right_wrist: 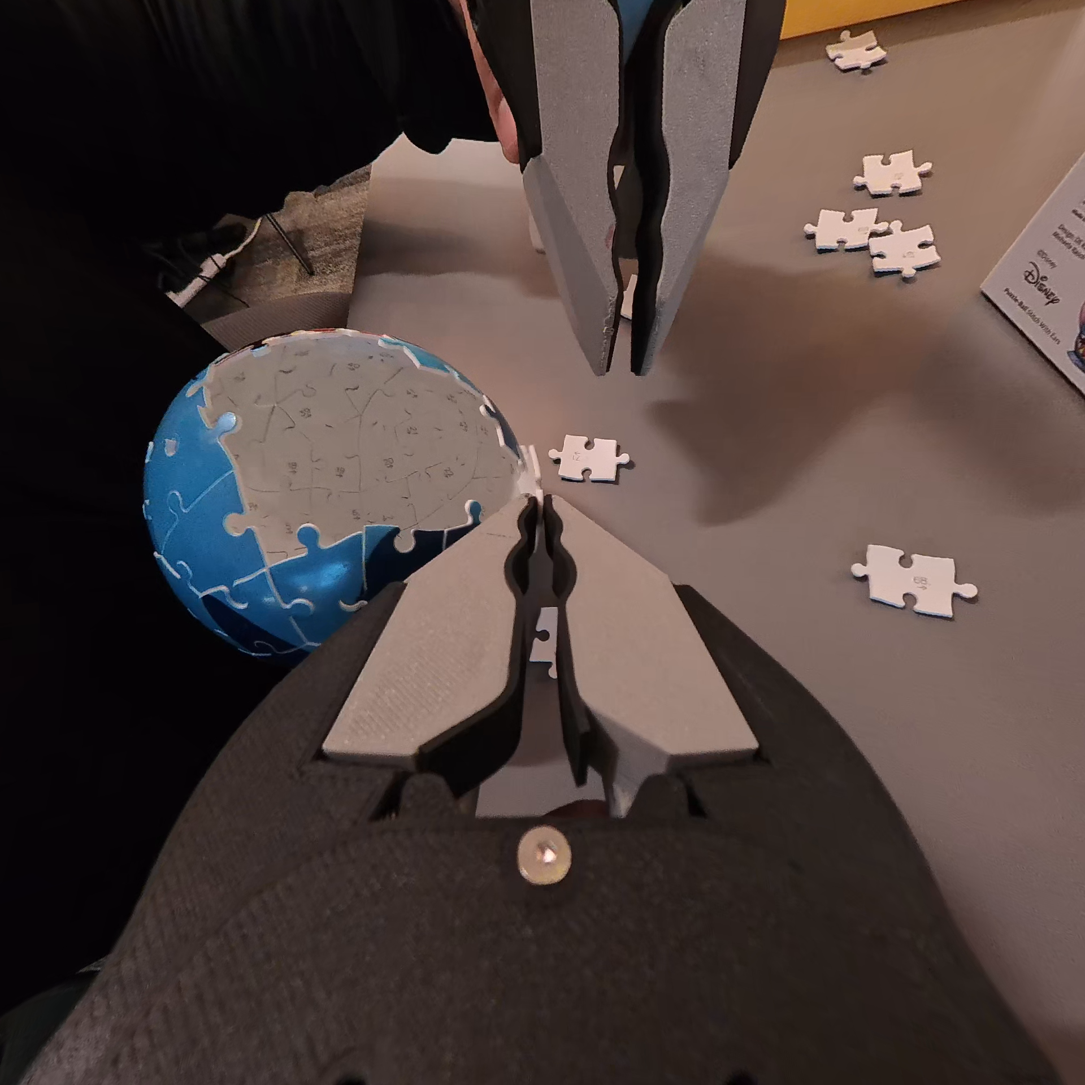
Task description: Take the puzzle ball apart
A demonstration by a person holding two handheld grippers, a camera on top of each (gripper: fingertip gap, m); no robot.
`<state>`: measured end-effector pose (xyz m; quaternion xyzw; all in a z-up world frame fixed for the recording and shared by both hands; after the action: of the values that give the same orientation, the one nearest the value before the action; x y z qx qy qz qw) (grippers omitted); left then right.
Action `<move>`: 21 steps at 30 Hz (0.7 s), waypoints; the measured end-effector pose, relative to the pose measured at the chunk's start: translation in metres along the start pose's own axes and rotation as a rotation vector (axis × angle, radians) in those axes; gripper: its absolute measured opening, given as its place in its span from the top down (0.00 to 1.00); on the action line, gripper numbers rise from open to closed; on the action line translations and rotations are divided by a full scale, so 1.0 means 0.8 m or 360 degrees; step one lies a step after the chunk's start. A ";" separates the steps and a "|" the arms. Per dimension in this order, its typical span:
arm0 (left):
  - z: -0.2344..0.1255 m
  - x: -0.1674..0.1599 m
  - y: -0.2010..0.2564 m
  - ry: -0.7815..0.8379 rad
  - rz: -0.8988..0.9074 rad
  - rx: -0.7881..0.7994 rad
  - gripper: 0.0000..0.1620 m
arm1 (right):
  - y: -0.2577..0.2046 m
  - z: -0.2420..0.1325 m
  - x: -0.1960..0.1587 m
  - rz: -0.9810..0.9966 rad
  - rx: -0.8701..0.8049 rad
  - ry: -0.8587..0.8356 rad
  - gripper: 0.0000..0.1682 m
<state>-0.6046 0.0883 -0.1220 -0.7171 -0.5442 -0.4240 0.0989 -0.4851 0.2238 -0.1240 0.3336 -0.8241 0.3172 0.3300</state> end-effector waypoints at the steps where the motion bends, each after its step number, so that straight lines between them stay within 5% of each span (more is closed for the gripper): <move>1: 0.000 0.000 0.000 -0.0001 0.0002 -0.0003 0.95 | 0.001 0.000 0.000 0.0001 -0.0004 0.0000 1.00; 21: -0.013 -0.010 0.008 0.0066 -0.0013 0.0008 0.95 | 0.010 -0.016 0.013 0.0089 0.0092 0.0244 1.00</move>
<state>-0.6049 0.0741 -0.1190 -0.7057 -0.5461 -0.4378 0.1102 -0.4927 0.2344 -0.1106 0.2944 -0.7960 0.3746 0.3734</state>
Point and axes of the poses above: each gripper's, where its closed fingertips meet, z out along the fingers, x out of its top, y = z × x across the jaws, the point moved 9 cm from there along -z, back along the fingers, and after that the axes turned 6 degrees about z, right-handed, at the moved point
